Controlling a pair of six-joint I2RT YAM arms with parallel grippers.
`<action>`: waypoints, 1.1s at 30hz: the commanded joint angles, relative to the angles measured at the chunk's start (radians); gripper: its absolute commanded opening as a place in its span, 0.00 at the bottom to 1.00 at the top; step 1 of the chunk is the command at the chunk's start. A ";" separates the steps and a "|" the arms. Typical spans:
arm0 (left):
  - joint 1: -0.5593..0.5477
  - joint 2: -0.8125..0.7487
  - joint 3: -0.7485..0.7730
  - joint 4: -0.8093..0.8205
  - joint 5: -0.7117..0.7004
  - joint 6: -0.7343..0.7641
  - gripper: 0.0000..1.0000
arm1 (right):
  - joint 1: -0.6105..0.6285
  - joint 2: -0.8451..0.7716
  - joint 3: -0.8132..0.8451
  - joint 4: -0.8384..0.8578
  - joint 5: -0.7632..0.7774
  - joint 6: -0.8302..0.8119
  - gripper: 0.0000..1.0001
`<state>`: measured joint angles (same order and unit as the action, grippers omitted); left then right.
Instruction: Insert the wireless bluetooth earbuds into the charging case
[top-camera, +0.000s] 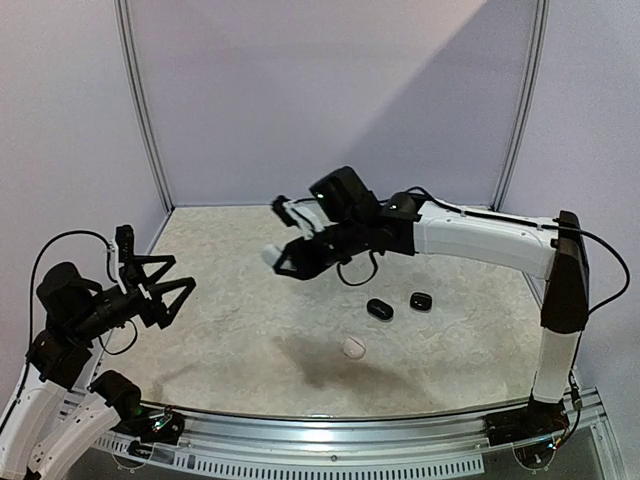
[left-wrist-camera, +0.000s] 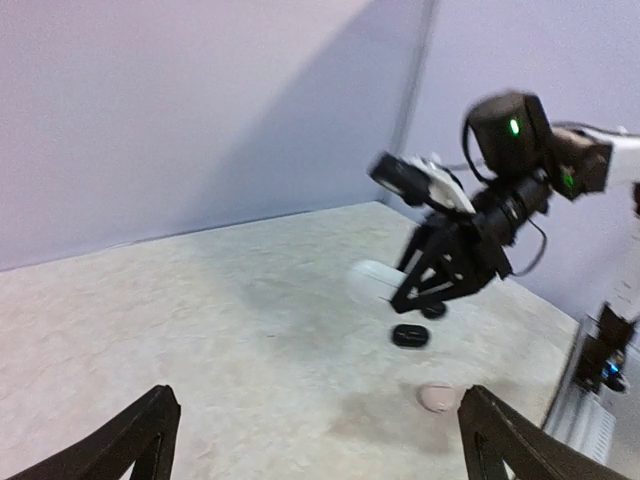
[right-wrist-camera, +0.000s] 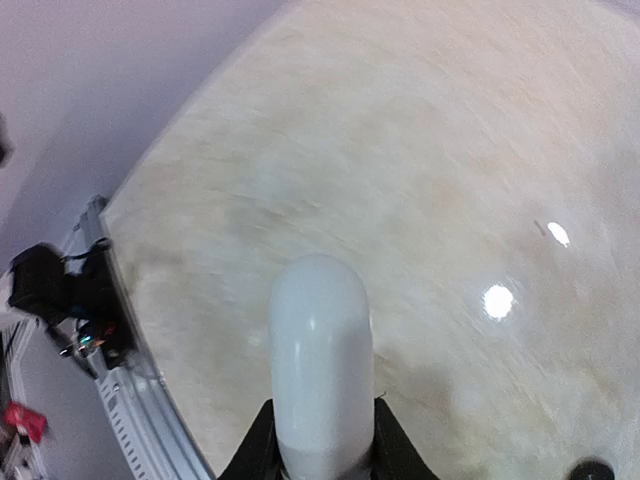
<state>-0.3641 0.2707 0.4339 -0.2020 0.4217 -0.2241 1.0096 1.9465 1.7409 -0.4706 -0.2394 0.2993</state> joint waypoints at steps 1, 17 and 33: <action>0.041 0.010 -0.019 -0.104 -0.388 -0.048 0.99 | -0.130 -0.039 -0.269 0.028 -0.088 0.361 0.02; 0.056 0.015 -0.021 -0.111 -0.377 -0.015 0.99 | -0.233 0.125 -0.360 0.003 -0.207 0.358 0.18; 0.079 -0.004 -0.024 -0.105 -0.413 0.007 0.99 | -0.241 -0.142 -0.177 -0.207 0.316 0.200 0.99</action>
<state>-0.3099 0.2806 0.4255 -0.2966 0.0368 -0.2359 0.7776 1.9751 1.5440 -0.6575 -0.2108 0.5560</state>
